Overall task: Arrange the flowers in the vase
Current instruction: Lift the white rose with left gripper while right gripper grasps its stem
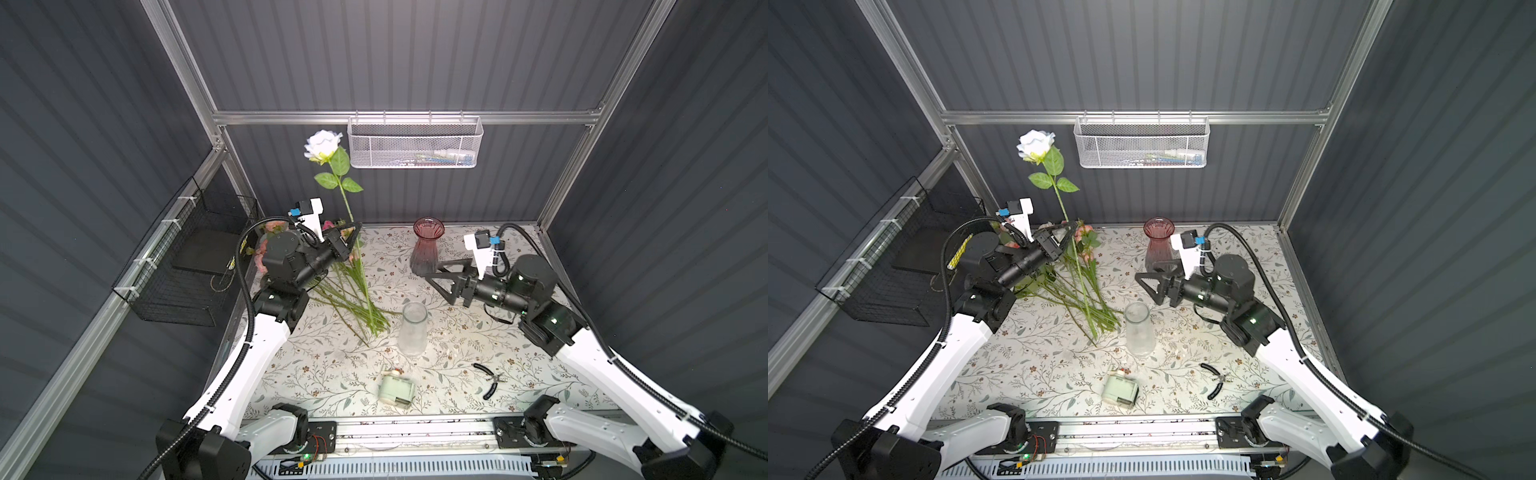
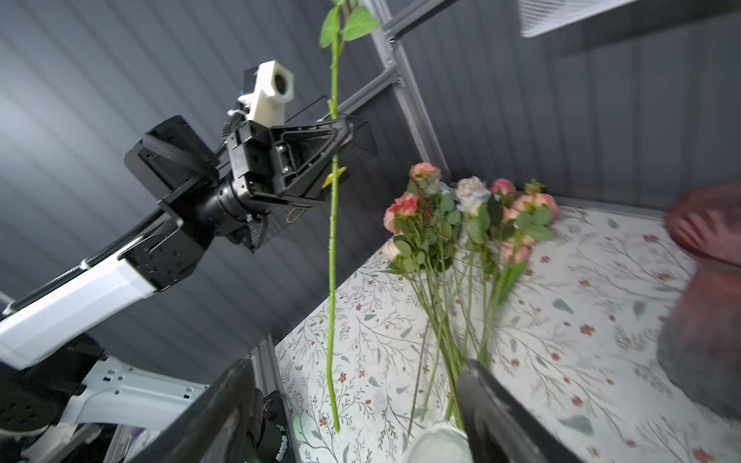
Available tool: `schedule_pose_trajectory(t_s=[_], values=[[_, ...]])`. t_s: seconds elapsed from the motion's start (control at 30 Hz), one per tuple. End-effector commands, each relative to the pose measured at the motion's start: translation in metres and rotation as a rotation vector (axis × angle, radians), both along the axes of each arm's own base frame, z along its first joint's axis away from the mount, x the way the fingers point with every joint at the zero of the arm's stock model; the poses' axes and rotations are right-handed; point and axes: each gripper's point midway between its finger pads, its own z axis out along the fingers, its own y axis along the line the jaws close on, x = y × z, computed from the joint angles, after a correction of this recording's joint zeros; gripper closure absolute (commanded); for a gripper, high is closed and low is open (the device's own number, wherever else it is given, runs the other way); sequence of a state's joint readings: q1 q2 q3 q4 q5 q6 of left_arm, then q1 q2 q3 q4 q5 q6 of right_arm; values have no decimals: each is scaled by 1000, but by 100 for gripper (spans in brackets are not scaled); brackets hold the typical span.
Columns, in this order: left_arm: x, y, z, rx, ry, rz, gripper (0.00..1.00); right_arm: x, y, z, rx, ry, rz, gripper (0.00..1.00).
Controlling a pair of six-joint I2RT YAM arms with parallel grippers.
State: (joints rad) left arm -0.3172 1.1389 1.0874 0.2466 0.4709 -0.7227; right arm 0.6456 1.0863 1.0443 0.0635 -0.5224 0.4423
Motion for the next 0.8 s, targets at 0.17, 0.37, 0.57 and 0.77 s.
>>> schedule_pose_trajectory(t_s=[0.17,0.37,0.57,0.77], values=[[-63,-48,36,-44,-154,-303,100,-32,73,6,-67,-22,263,26],[-75,-59,36,-40,-163,-355,100,-34,92,8,-50,-18,291,47],[-82,-60,38,-53,-161,-368,85,-27,88,8,-21,-46,236,100],[-81,-40,39,-12,-155,-226,16,-16,47,16,-46,-171,10,100]])
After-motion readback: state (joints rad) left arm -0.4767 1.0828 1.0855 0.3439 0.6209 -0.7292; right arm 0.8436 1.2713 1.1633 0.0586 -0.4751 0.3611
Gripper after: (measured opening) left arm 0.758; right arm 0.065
